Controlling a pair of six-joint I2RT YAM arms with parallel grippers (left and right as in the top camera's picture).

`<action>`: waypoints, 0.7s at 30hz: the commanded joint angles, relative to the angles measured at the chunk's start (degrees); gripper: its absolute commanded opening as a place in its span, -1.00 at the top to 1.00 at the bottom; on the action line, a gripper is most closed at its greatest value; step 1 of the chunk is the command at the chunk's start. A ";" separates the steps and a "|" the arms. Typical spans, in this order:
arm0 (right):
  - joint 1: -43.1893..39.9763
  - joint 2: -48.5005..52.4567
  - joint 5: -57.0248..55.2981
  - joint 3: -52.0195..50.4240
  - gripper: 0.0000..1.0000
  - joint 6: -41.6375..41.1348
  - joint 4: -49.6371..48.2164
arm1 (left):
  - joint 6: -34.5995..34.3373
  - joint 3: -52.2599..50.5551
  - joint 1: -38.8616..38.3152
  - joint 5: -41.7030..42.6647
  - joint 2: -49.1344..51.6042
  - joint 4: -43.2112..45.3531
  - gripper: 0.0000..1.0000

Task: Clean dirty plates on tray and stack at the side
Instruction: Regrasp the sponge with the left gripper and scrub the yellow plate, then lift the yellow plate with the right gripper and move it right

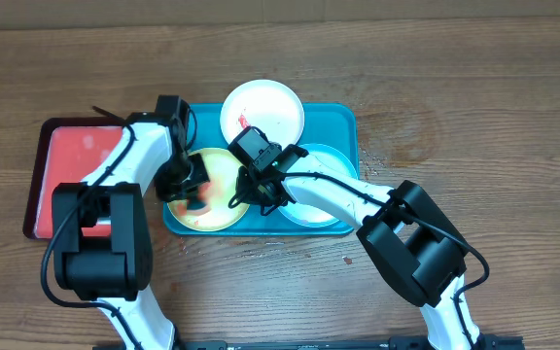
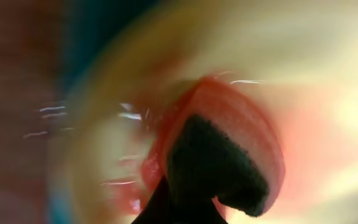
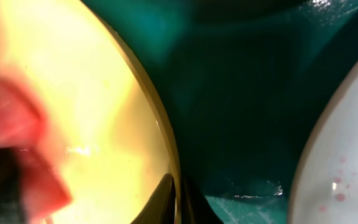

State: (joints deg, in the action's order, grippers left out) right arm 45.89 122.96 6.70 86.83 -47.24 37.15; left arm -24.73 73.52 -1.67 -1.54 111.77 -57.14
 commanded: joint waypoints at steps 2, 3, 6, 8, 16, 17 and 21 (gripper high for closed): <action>0.11 0.37 0.17 3.78 0.92 2.75 2.05 | -3.21 3.91 2.29 -14.51 -1.18 -2.97 0.92; 0.11 0.28 -0.20 4.79 0.92 2.86 2.69 | -3.19 5.27 2.45 -14.10 -2.01 -3.54 0.92; 0.11 0.00 -1.14 8.48 0.92 5.86 4.26 | -3.17 10.40 2.93 -12.15 -5.90 -4.57 0.92; 0.11 -0.07 -3.06 11.39 0.92 7.32 6.45 | -3.15 13.70 3.63 -9.53 -9.86 -4.39 0.92; 0.76 -0.11 -27.08 28.61 0.92 19.56 23.52 | -2.86 18.75 15.45 -1.18 -22.25 -3.39 0.91; 1.16 -0.11 -30.23 30.36 0.92 22.12 25.14 | -2.08 18.73 17.77 -0.55 -22.29 -3.93 0.92; 3.26 -0.11 -42.58 35.65 0.92 27.98 29.90 | -1.33 17.25 24.76 4.24 -21.27 -3.80 0.91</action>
State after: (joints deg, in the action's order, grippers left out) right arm 46.83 123.39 -19.86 117.67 -28.03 65.21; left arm -26.85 92.31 18.39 -2.85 88.25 -61.19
